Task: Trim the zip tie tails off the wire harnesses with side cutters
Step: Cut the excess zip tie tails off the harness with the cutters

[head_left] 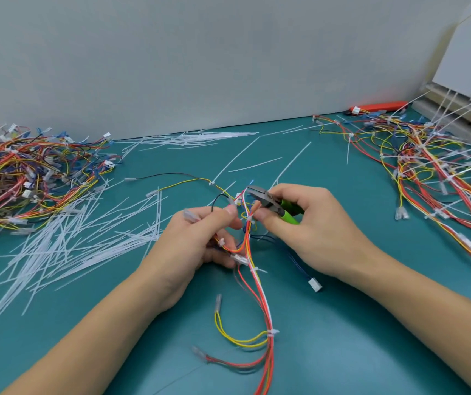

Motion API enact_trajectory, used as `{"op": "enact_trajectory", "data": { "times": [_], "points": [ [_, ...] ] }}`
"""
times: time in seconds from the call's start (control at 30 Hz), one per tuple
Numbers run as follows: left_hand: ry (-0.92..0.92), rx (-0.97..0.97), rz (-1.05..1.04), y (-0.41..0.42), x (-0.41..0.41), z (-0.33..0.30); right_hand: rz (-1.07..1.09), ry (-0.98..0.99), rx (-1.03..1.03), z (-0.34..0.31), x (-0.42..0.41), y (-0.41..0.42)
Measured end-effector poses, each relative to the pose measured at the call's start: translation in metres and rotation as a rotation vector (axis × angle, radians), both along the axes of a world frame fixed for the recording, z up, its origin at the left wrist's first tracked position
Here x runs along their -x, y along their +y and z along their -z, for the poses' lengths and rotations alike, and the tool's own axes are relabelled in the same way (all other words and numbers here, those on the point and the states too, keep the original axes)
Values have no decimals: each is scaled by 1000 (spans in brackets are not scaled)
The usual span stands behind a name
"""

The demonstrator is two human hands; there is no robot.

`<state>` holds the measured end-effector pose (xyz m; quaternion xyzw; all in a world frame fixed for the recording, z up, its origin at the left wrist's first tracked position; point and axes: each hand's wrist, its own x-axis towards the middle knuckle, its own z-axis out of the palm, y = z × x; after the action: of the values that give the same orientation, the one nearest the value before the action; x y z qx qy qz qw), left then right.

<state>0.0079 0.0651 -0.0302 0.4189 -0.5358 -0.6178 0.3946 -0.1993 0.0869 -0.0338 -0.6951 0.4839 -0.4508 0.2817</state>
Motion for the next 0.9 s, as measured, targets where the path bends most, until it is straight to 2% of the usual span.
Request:
{"op": "enact_trajectory", "data": {
  "times": [0.23, 0.33, 0.53, 0.63, 0.77, 0.9],
  "points": [
    [-86, -2, 101, -2, -1, 3, -63, -47, 40, 0, -2, 0],
    [-8, -24, 128, -4, -5, 2, -49, -54, 33, 0, -3, -1],
    [161, -96, 66, -7, -8, 2, 58, 135, 140, 1, -12, 3],
    [238, -119, 34, -8, -10, 1, 102, 241, 129, 1, -9, 2],
    [216, -122, 35, -8, -12, 2, 172, 332, 69, 2, -10, 1],
    [191, -116, 29, -5, -10, 1, 199, 331, 76, 1, -10, 2]
  ]
}}
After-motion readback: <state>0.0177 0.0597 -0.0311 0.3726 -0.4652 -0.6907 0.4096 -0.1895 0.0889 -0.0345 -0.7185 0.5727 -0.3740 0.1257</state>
